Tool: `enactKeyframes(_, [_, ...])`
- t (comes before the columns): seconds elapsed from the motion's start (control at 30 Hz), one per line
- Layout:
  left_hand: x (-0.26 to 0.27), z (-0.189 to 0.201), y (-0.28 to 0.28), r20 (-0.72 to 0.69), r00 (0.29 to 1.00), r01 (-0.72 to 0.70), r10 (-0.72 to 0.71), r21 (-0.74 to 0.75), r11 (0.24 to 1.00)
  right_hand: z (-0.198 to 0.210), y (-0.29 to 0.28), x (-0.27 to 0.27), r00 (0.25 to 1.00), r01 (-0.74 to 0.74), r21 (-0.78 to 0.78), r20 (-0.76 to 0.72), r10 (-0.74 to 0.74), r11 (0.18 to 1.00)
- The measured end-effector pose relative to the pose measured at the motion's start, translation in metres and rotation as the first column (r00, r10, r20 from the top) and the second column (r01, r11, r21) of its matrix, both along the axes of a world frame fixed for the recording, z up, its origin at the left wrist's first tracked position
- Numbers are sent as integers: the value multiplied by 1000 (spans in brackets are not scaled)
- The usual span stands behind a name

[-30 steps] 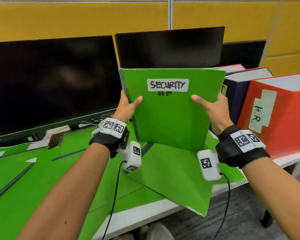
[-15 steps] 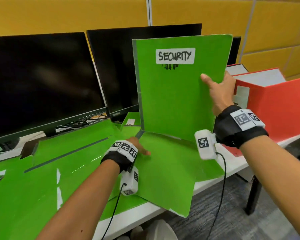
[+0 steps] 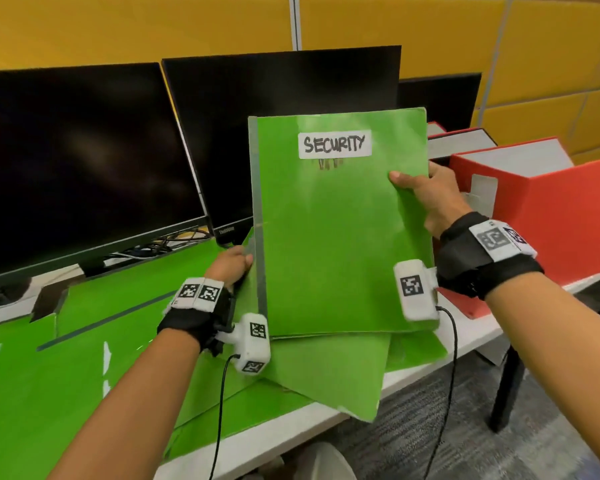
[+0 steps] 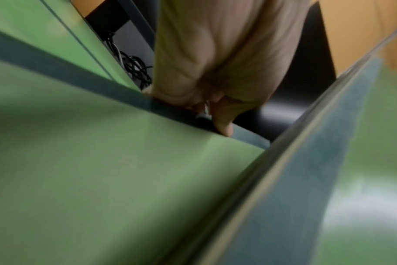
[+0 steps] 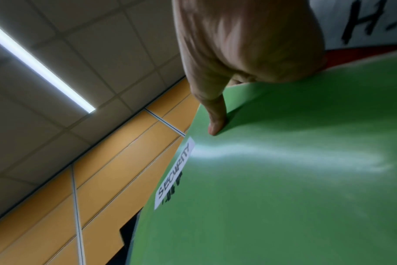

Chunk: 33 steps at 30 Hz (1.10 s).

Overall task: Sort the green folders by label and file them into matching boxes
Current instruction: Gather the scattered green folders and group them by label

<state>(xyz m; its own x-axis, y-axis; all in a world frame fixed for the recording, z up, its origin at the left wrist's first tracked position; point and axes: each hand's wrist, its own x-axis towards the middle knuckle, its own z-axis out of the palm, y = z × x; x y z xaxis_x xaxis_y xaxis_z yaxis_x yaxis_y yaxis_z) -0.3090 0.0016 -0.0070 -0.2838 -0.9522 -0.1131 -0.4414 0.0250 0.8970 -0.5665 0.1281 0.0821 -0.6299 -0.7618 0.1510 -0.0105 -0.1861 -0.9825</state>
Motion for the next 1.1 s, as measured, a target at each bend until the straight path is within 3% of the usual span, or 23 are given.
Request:
enactKeyframes(0.07, [3,16,1,-245,968,-59,53,-16,998,-2,-3,9,999,-40,2,11,40,999])
enactKeyframes(0.13, [7,34,7,-362,931,-92,51,-97,991,-4,-6,19,998,-59,-20,22,60,998])
enactKeyframes(0.27, [24,56,16,-491,871,-138,14,-216,967,3,-12,37,999,-43,-135,18,45,990])
enactKeyframes(0.47, [45,65,21,-632,774,-171,-31,-257,951,10,-23,61,999,-23,-297,30,33,954])
enactKeyframes(0.53, [52,65,20,-623,781,-161,-43,-268,950,6,-27,70,1000,-6,-329,17,12,944])
enactKeyframes(0.63, [58,61,17,-536,838,-111,-104,-354,929,-8,-31,81,998,-26,-349,42,43,937])
enactKeyframes(0.7, [64,49,10,-483,871,-96,-83,-335,937,-20,-34,84,993,-64,-350,73,95,935])
enactKeyframes(0.8, [70,30,7,-239,971,-65,-8,-298,952,-37,-38,83,989,-134,-292,25,148,947])
enactKeyframes(0.9, [70,14,12,-33,999,5,-15,-307,952,-51,-36,85,982,-185,-204,1,189,961])
enactKeyframes(1.0, [79,-5,15,310,951,60,7,-207,976,-64,-35,85,980,-189,-192,20,196,963])
enactKeyframes(1.1, [105,-23,10,507,859,-23,69,-96,995,-61,-37,88,980,-178,-214,49,192,960])
